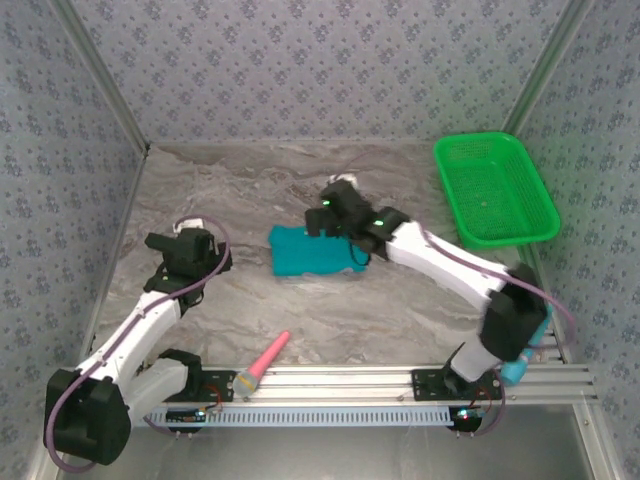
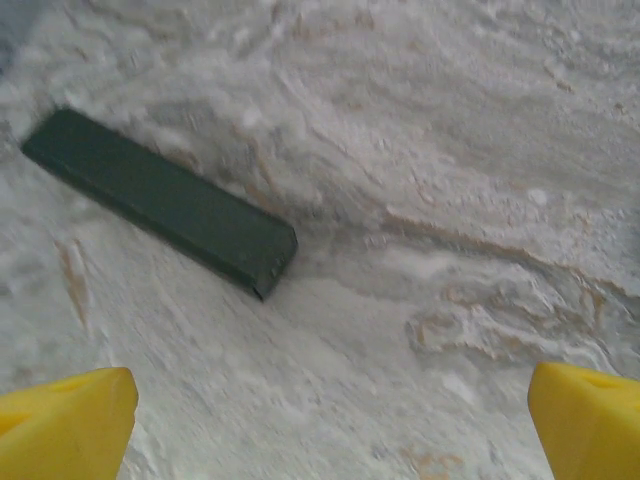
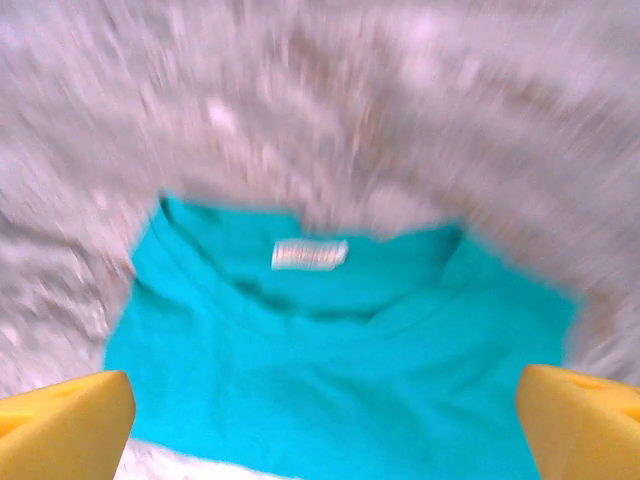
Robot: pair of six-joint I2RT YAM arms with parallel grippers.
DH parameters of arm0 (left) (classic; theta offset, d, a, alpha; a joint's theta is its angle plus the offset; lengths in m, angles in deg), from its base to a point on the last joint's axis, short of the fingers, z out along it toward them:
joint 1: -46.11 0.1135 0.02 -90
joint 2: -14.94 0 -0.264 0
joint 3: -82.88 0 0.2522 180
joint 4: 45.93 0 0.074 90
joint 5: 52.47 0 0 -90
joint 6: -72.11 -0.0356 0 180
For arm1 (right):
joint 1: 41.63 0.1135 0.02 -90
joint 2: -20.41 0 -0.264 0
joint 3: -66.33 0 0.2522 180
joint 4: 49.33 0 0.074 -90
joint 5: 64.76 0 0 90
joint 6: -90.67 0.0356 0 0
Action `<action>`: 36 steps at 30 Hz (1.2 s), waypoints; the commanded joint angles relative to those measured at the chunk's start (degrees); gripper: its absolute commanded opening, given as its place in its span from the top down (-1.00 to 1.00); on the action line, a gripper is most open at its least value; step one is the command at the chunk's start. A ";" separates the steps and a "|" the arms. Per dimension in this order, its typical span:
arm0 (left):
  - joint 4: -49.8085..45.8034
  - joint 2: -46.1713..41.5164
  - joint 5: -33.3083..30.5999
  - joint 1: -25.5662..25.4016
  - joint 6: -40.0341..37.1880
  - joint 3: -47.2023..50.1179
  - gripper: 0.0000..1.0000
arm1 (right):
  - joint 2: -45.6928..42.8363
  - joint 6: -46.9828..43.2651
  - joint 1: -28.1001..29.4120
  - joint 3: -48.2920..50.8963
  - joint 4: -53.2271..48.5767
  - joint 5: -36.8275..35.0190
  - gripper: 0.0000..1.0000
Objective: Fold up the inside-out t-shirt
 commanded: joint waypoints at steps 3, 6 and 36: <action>16.98 5.76 -0.08 2.23 -14.74 3.93 -1.00 | -16.62 -12.82 -11.11 16.61 4.72 -5.44 -0.99; 22.79 10.04 11.71 5.91 -17.39 5.34 -1.00 | -25.26 -12.13 -23.16 26.37 7.02 2.95 -0.99; 62.71 31.79 30.75 17.58 -15.56 9.93 -1.00 | 2.59 -26.67 -47.73 55.22 78.09 22.31 -1.00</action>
